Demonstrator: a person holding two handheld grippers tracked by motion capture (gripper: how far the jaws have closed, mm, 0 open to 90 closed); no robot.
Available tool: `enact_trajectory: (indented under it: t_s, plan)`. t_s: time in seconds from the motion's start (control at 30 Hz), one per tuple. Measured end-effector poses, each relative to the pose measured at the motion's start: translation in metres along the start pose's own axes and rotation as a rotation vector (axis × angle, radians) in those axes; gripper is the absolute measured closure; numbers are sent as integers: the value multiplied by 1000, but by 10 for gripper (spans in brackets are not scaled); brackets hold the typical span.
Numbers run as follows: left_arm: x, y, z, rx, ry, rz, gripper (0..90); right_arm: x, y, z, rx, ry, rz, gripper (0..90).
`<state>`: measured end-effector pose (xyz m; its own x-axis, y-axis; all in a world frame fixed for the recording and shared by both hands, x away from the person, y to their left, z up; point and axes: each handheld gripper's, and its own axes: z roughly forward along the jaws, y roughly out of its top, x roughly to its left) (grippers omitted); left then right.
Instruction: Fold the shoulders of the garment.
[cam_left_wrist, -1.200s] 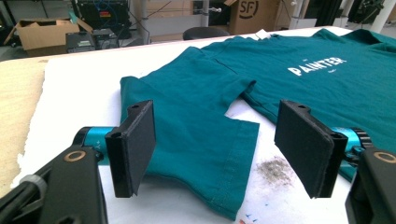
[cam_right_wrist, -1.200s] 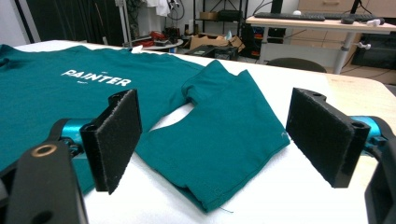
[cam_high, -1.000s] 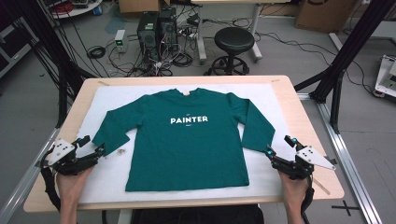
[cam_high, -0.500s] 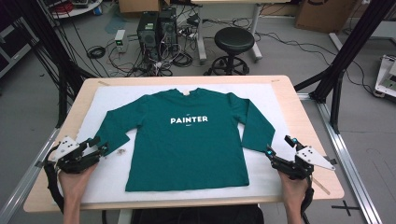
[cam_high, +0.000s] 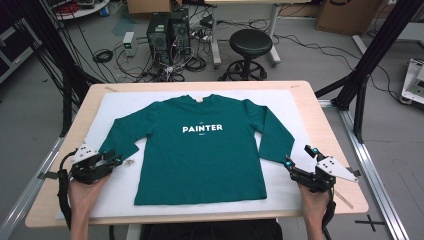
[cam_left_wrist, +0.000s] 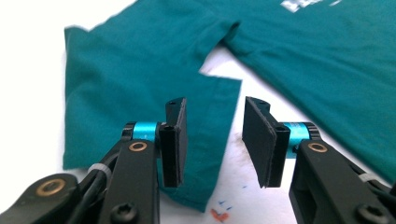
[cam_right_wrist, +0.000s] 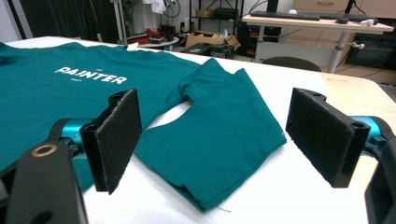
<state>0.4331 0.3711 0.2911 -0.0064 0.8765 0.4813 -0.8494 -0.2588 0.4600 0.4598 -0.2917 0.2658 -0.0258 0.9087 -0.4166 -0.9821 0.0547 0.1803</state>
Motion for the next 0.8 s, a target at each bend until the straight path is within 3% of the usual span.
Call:
enact_trajectory:
  t_s: [0.07, 0.1, 0.13, 0.27, 0.7, 0.8]
  plan:
    - [0, 3, 6, 54, 11, 12, 616, 0, 0, 0, 1, -1, 2, 187]
    - [0, 3, 6, 54, 11, 12, 626, 0, 0, 0, 1, -1, 2, 187]
    - [-1, 6, 13, 109, 11, 33, 628, 0, 0, 0, 1, -1, 2, 187]
    - [-2, 10, 21, 146, 17, 59, 616, 0, 0, 0, 2, -4, 2, 187]
    - [-3, 13, 24, 156, -6, 73, 605, 1, 0, 0, 6, -5, -1, 187]
    - [-1, 13, 25, 153, -5, 58, 625, 1, 0, 0, 5, -7, -4, 187]
